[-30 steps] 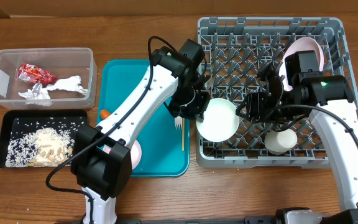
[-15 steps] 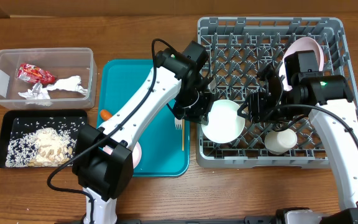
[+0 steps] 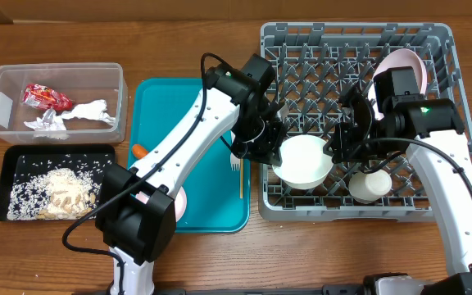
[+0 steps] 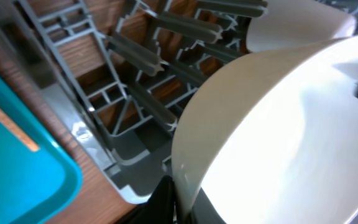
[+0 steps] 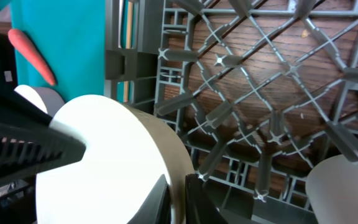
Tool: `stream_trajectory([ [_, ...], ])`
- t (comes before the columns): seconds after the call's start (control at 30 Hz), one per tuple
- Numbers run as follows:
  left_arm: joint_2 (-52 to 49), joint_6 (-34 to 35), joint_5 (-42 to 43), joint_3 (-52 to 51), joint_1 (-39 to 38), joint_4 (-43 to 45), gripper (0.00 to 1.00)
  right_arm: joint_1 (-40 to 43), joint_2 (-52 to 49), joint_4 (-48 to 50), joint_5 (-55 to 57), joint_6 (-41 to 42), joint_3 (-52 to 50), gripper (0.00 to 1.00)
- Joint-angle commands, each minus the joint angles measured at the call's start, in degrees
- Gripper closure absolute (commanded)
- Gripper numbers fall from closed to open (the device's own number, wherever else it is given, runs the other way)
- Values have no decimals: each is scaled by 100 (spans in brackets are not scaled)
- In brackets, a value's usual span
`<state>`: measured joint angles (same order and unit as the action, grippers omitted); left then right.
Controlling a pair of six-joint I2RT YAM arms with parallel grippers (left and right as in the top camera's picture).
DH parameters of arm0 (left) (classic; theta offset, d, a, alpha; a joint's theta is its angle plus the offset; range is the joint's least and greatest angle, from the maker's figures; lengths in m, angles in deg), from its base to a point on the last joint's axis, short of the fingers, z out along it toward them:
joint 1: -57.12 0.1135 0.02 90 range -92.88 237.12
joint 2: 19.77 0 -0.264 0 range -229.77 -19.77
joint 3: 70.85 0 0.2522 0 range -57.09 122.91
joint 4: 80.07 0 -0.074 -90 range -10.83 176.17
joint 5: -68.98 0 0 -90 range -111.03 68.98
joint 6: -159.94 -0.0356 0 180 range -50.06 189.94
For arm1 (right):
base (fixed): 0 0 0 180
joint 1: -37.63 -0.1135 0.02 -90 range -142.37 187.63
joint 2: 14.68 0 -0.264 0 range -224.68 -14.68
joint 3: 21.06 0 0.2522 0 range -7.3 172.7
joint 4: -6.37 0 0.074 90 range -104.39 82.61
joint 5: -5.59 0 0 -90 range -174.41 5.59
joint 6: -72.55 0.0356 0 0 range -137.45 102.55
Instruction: Sort waste into correct bins and load items into the dishwasher rack
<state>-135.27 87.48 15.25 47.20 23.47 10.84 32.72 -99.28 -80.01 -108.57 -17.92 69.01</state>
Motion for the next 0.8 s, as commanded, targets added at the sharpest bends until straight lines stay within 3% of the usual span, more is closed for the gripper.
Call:
stream_trajectory([
  [0.0, 212, -61, 791, 138, -26, 85, 91, 4, -9, 83, -223, 72, -17, 96],
  [0.17, 212, -59, 1032, 138, -28, 282, 86, 4, -9, 94, -223, 72, -17, 96],
  [0.43, 212, -13, 1633, 142, -11, 1215, 51, 4, -9, 256, -199, 74, -17, 96],
  [0.57, 212, 177, 1631, 175, 46, 1692, 40, 4, -9, 339, -17, 76, -11, 96],
  [0.63, 212, 210, 1631, 216, 109, 1882, 29, 4, -7, 382, 170, 87, -7, 96],
  [0.7, 212, 227, 1628, 256, 197, 2017, 0, 11, -7, 442, 385, 262, -7, 96],
  [0.77, 212, 269, 1628, 293, 289, 2057, 0, 11, -7, 494, 538, 330, -4, 96],
])
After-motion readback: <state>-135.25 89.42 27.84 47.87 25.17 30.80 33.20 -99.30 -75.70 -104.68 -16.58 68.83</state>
